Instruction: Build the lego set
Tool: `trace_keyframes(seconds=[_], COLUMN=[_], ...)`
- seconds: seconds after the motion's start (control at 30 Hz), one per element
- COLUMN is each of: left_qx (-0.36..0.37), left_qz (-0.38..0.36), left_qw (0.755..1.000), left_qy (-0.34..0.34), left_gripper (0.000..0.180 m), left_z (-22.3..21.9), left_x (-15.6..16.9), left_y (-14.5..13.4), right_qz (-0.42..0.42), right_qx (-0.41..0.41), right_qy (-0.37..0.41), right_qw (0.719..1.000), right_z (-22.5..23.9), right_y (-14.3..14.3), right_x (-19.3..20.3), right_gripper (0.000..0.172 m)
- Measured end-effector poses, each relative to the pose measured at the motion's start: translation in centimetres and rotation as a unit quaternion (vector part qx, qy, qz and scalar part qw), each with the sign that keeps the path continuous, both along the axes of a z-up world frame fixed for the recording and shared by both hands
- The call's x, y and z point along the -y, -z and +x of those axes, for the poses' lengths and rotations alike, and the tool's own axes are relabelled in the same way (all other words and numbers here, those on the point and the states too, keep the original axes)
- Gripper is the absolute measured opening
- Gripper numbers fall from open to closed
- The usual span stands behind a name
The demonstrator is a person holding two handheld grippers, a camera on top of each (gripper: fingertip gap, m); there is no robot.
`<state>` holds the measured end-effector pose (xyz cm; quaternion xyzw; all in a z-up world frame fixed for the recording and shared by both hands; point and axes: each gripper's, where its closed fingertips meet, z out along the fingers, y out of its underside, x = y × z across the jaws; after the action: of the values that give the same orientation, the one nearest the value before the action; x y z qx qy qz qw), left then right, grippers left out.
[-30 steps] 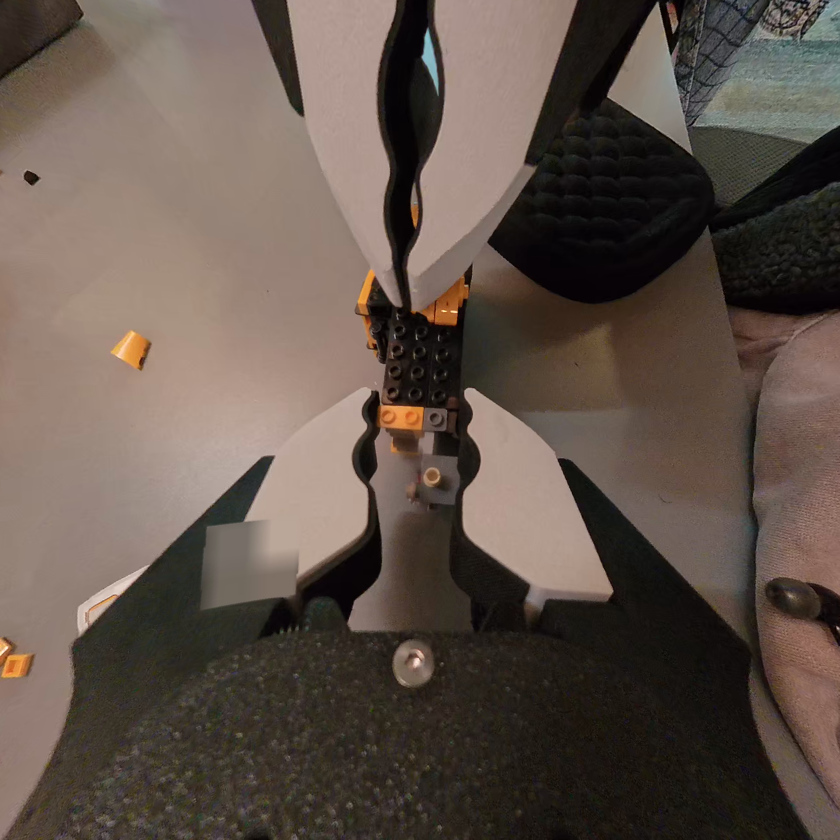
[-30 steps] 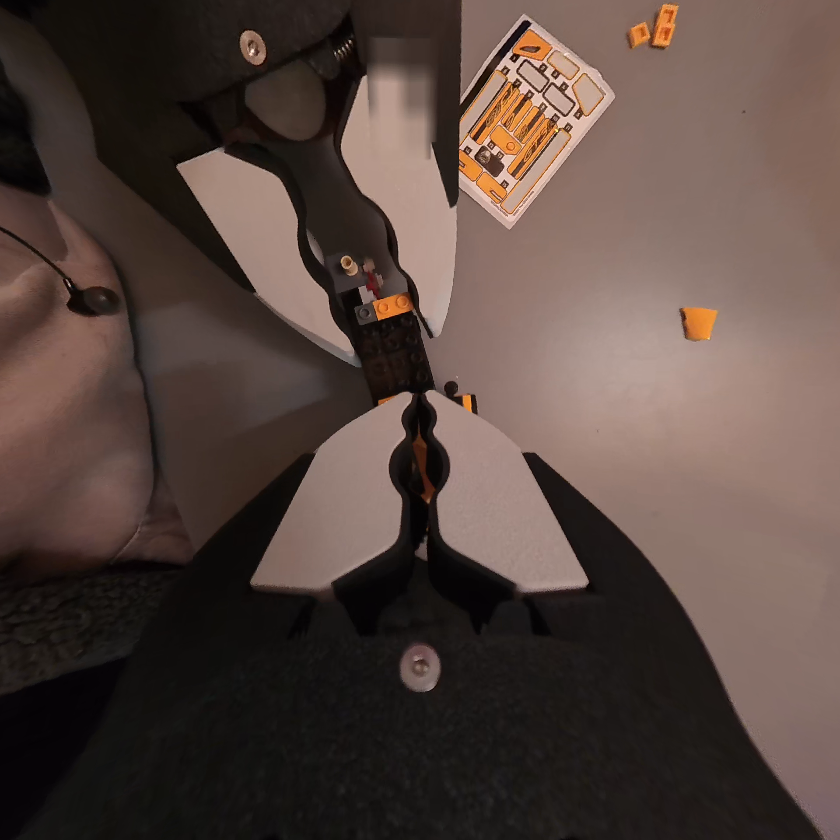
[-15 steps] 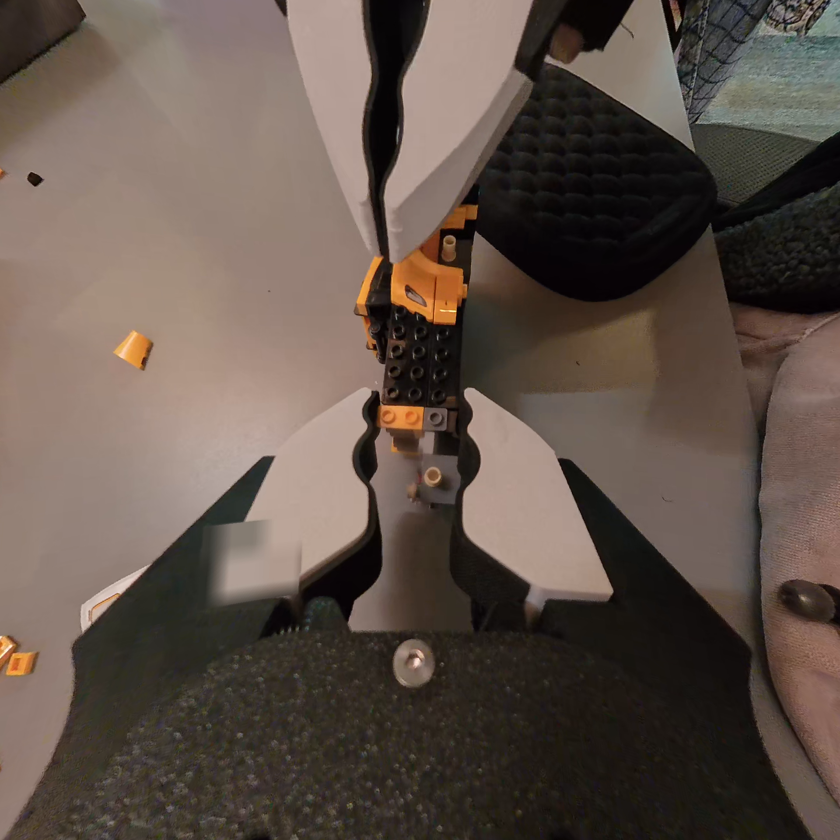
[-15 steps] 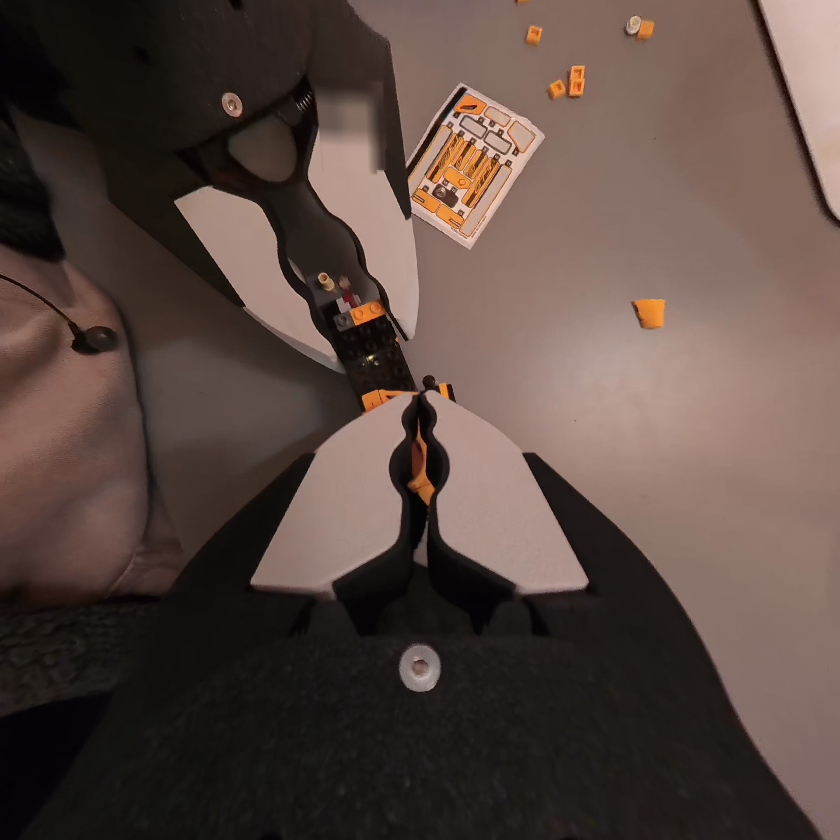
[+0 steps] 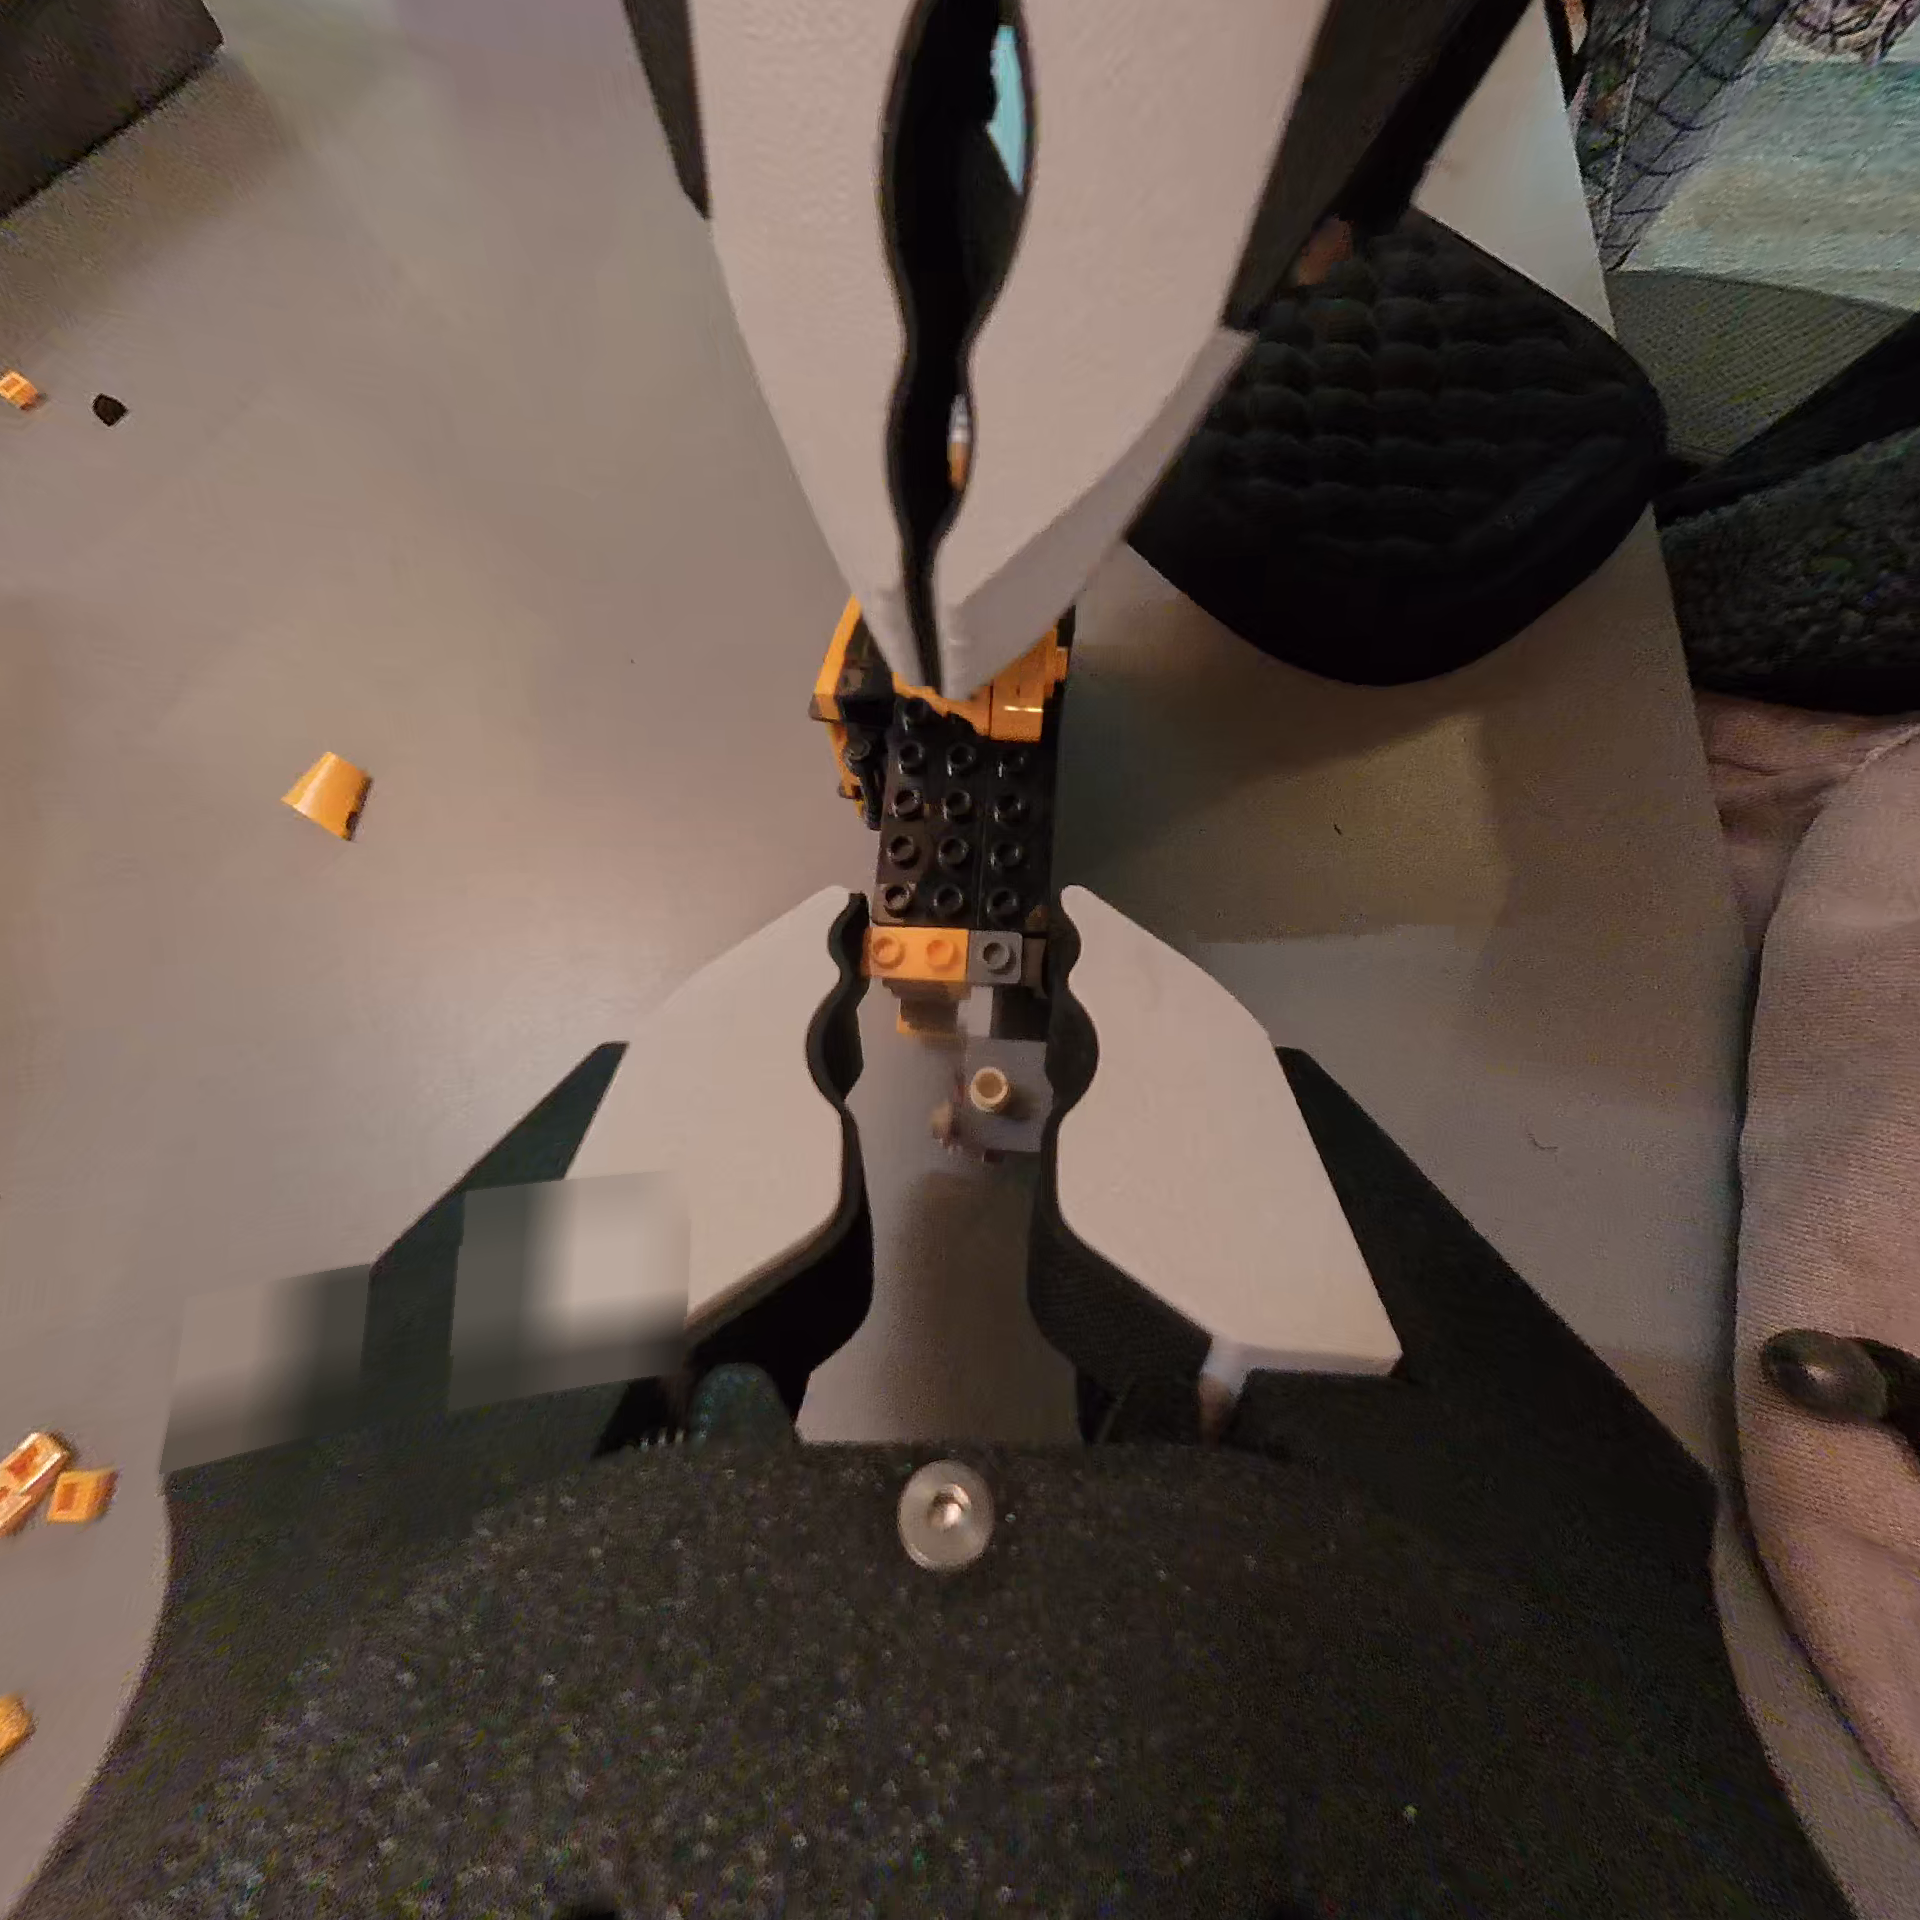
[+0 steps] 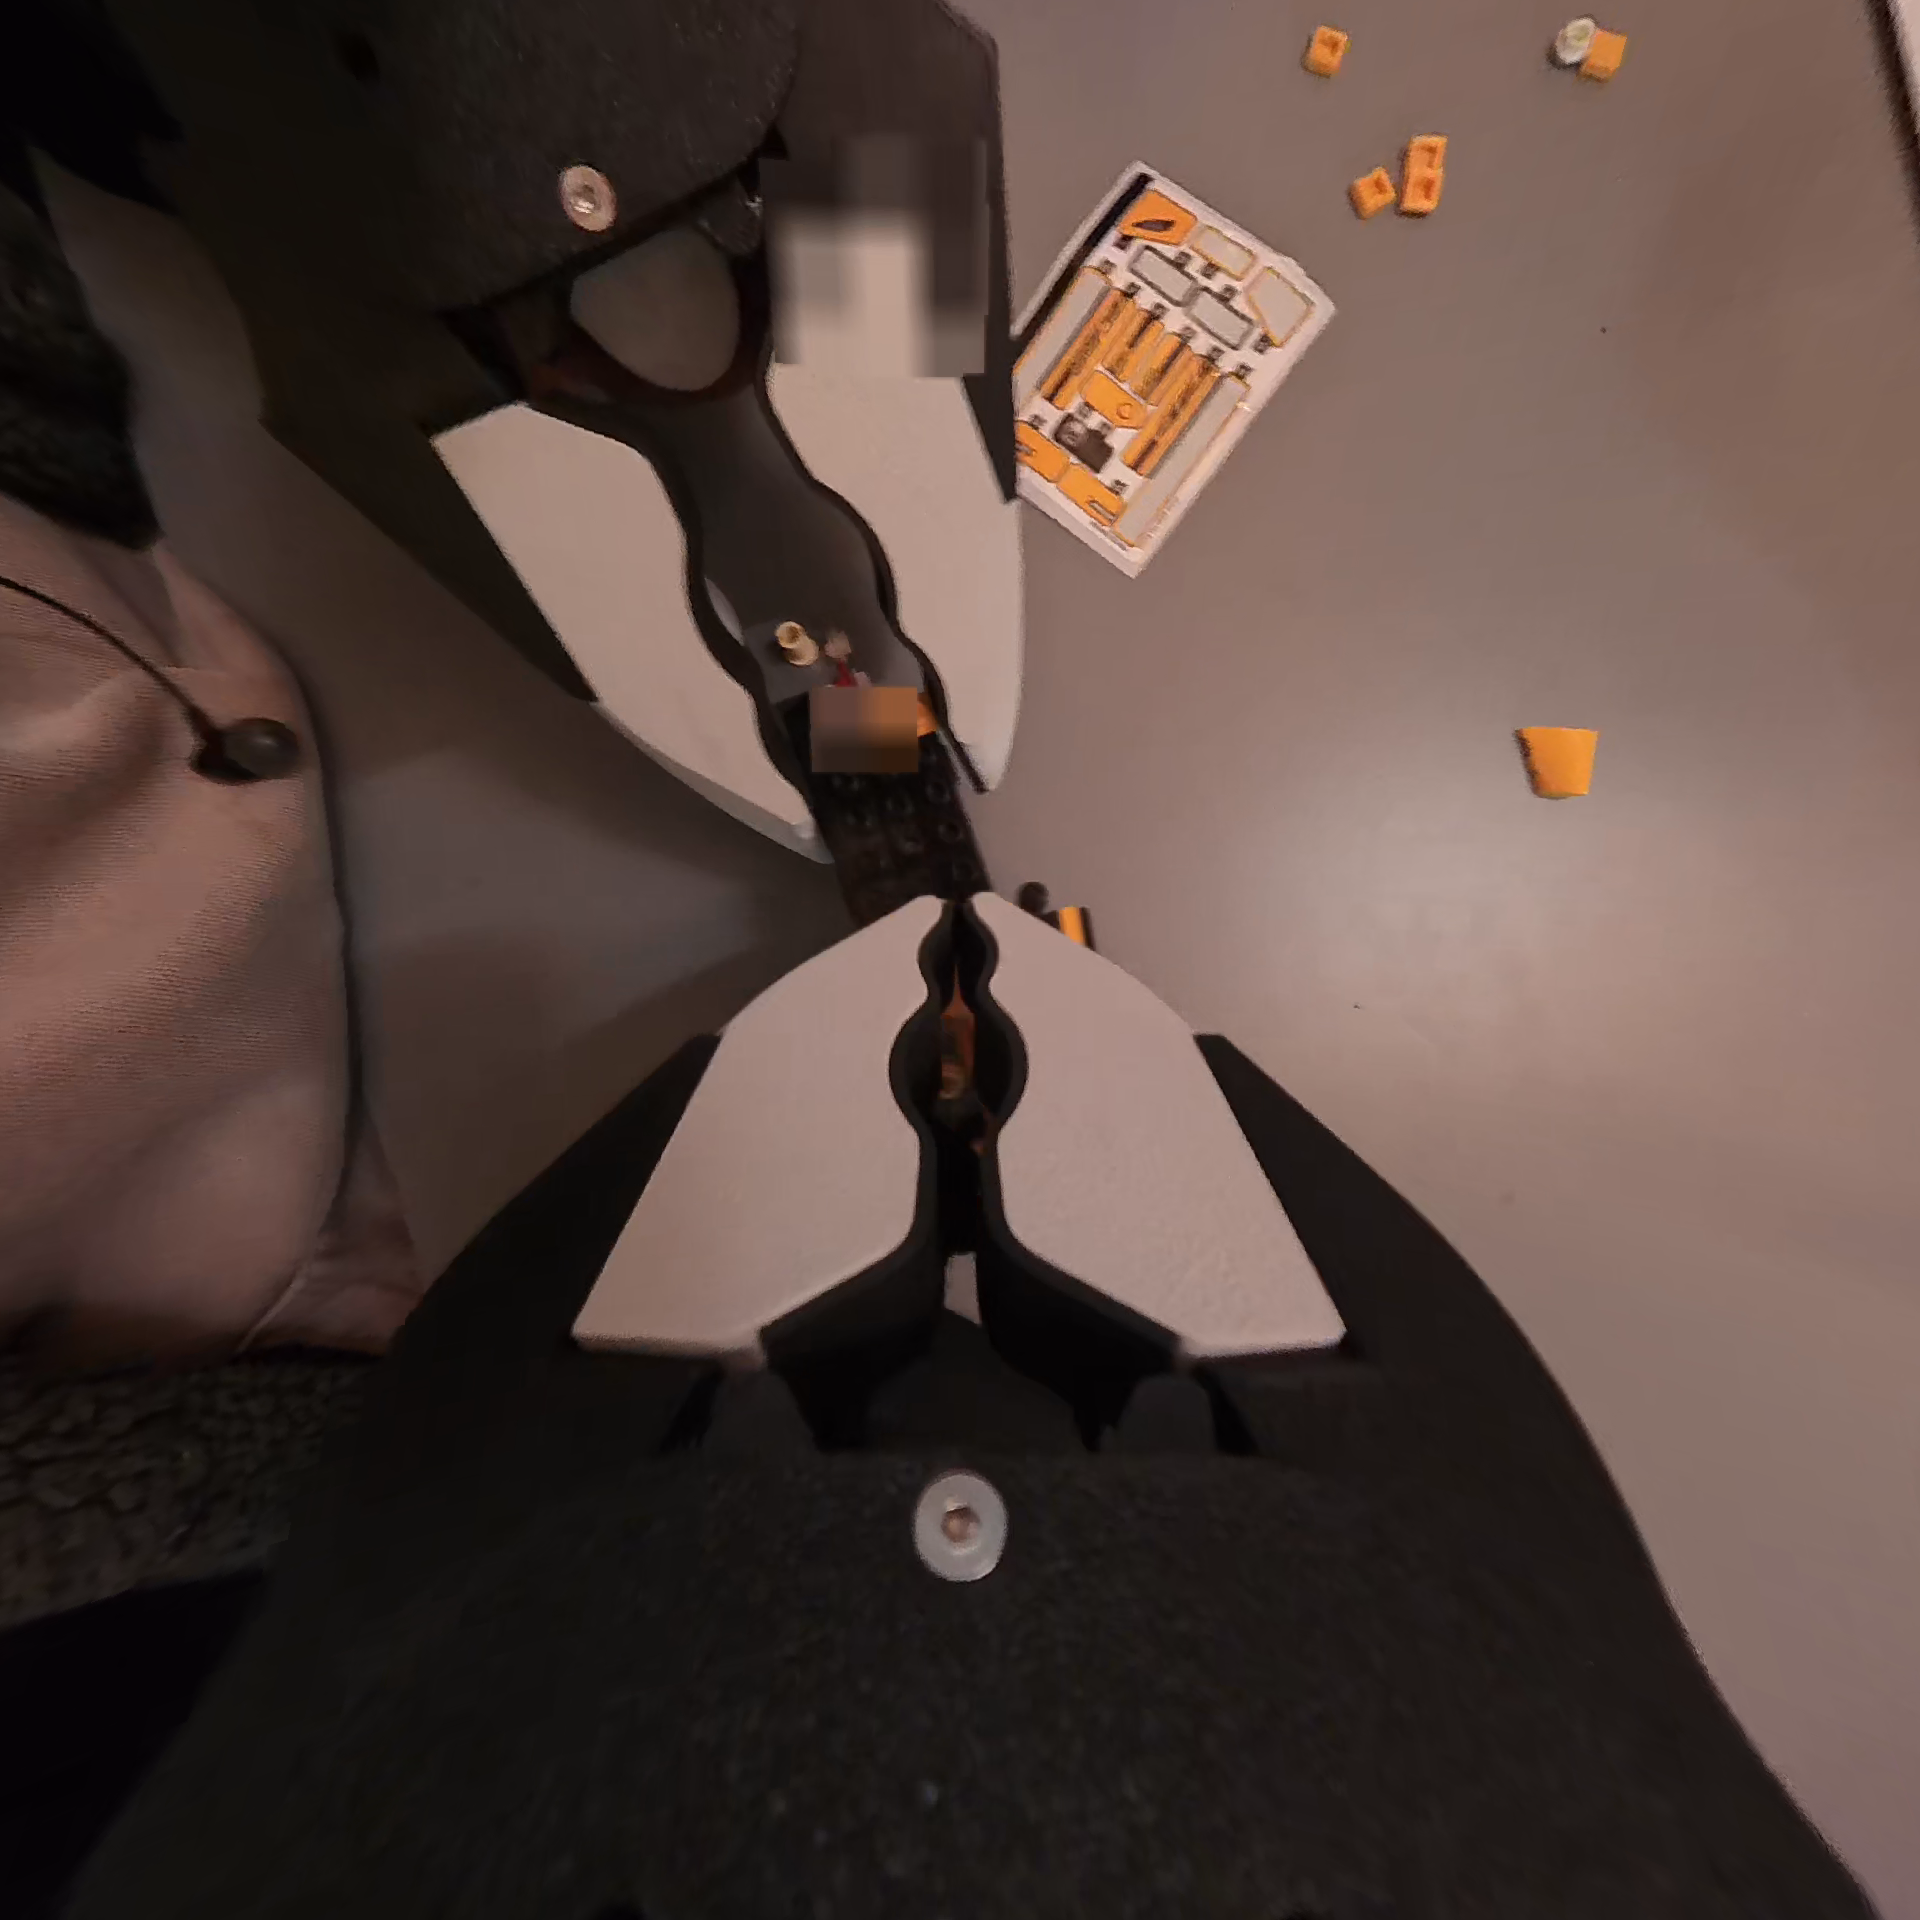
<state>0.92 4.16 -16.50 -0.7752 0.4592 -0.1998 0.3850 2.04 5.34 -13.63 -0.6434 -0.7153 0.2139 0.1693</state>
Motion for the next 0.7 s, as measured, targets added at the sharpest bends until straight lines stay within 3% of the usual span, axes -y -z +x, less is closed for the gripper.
trace_keyframes(seconds=[0.27,0.7], left_qx=[-0.009,-0.014], left_qz=[0.007,0.009], left_qw=[1.000,1.000], left_qy=[-0.001,-0.001], left_gripper=[0.032,0.032], left_z=[0.0,0.0], left_x=[0.0,0.1], left_y=[0.1,0.1], right_qz=[0.024,0.025], right_qx=[0.032,0.000], right_qy=[0.014,0.018], right_qw=[0.999,1.000], right_z=[0.0,0.5], right_y=[0.6,0.3], right_x=[-0.4,0.4], right_gripper=[0.000,0.000])
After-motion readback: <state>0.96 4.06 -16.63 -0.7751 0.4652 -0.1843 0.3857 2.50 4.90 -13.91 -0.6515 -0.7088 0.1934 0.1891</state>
